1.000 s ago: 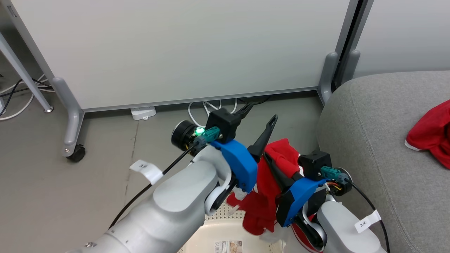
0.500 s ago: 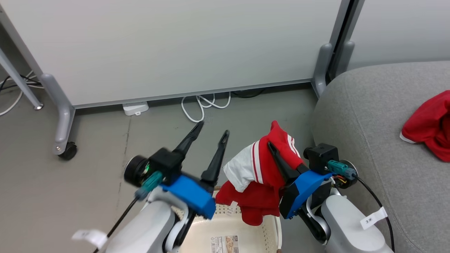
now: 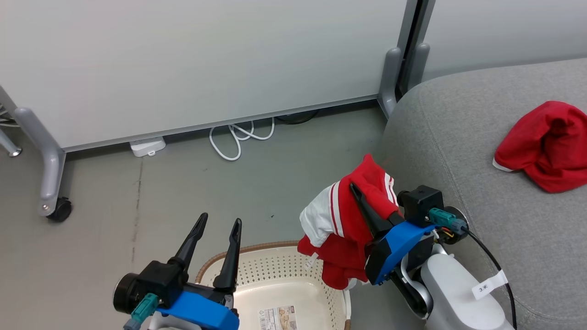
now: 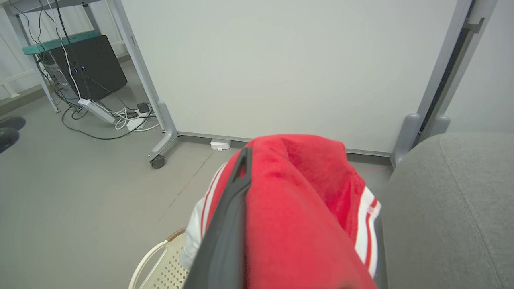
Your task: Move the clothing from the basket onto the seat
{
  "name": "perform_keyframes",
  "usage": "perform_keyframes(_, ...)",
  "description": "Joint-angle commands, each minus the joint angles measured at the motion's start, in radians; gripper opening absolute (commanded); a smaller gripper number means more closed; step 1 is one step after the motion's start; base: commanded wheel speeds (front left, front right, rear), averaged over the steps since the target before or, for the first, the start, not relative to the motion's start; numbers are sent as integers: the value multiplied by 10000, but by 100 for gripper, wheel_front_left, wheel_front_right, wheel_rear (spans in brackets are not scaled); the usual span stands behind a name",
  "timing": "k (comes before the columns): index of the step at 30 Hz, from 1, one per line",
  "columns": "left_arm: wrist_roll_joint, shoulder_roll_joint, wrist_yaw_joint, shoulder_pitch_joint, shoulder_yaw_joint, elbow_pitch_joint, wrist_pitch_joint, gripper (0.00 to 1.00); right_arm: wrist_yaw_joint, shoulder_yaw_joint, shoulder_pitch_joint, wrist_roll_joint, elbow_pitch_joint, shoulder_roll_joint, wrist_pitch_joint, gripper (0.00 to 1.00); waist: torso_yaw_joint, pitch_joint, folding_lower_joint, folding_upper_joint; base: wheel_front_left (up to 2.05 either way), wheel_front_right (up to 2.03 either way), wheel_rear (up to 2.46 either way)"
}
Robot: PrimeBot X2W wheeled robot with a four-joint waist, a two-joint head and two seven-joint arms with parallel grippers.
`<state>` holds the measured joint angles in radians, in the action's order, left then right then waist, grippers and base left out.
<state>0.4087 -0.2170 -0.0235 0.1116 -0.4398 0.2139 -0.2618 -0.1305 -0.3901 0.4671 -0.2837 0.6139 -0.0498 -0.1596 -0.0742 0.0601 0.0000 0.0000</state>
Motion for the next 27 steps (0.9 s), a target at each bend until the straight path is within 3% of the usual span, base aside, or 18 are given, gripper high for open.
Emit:
perform_keyframes(1,-132,46,-69,-94,137,-56,-45,100,-5,34,-111,40,-85,-12,12,0,-63,1,0,0,0,0,0)
perform_keyframes(11,-1127,537,-660,-292,997,-110,-46,100,-5,6,-77,67,-399,-12,105,0,-939,124,0,0,0,0,0)
perform_keyframes(27,-1787,628,-1018,-78,1420,27,-46,100,-5,-173,-208,-371,-827,-10,-113,0,-3569,668,0,0,0,0,0)
